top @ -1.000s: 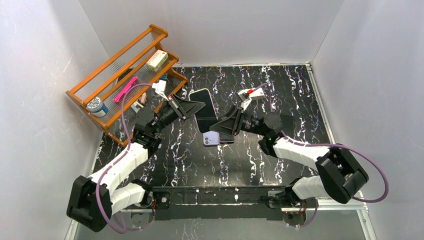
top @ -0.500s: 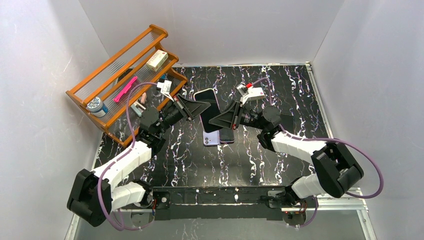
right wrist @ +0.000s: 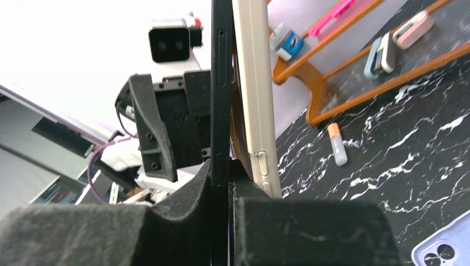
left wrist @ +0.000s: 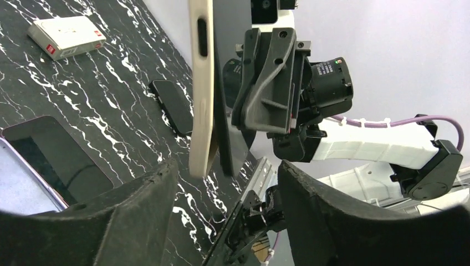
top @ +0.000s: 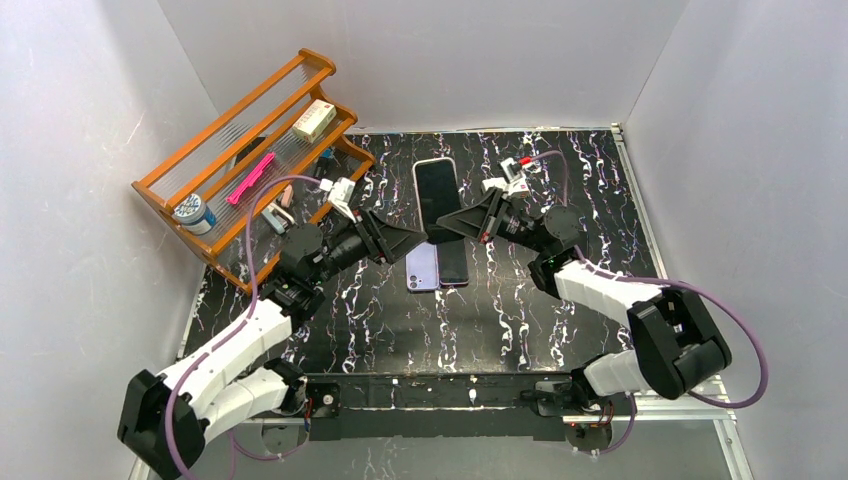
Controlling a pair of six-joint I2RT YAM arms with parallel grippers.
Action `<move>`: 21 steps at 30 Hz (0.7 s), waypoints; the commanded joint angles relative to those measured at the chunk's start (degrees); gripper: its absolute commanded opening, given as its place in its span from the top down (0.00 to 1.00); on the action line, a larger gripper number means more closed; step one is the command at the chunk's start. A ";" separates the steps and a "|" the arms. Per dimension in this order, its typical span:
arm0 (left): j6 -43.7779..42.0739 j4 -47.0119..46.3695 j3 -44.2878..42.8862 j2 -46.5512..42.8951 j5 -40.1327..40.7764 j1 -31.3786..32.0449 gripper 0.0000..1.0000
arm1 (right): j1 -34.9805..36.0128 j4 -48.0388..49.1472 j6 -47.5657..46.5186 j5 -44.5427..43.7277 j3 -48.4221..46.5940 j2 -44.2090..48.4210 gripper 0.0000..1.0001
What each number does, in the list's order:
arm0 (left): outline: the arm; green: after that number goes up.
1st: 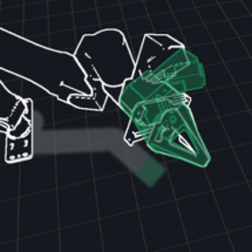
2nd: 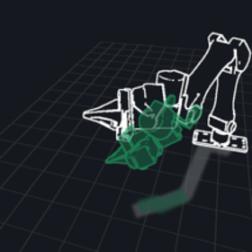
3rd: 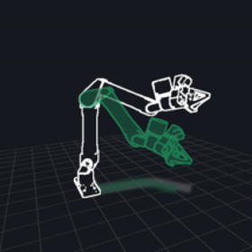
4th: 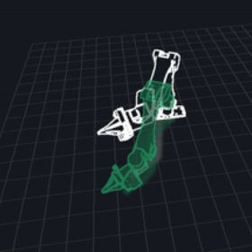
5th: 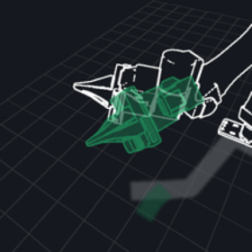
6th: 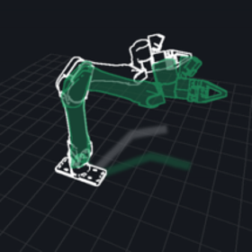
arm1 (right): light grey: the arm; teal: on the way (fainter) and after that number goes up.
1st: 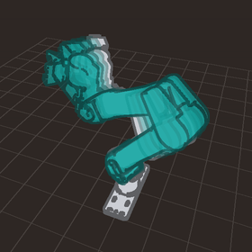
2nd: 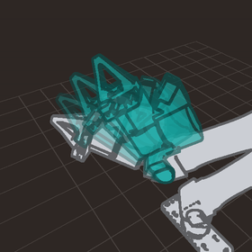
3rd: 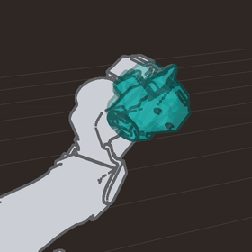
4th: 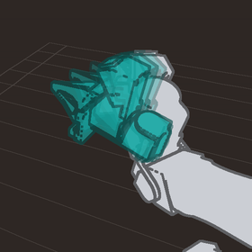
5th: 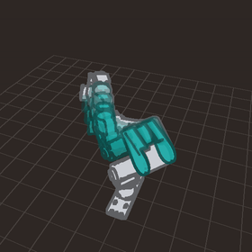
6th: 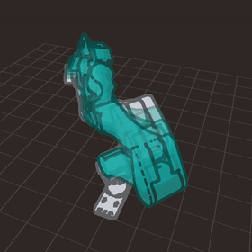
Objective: Take the phone out of the phone case
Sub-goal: Remove the phone case from the phone.
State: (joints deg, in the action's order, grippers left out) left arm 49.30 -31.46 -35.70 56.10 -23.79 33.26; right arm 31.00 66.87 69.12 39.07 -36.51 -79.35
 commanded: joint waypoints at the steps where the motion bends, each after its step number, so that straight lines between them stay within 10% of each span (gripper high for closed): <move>1: -3.68 4.11 2.07 -5.16 4.49 0.41 0.34 | -1.01 4.59 -0.18 -3.77 -0.57 5.60 0.99; 21: -0.26 -5.69 2.75 2.29 -3.05 0.47 0.29 | -1.03 3.18 -0.61 -3.54 -0.82 7.01 0.99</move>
State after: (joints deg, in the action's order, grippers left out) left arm 47.97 -31.97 -31.75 57.52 -24.27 33.50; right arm 29.91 64.29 68.40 36.21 -36.49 -73.08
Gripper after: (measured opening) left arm 0.707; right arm 0.168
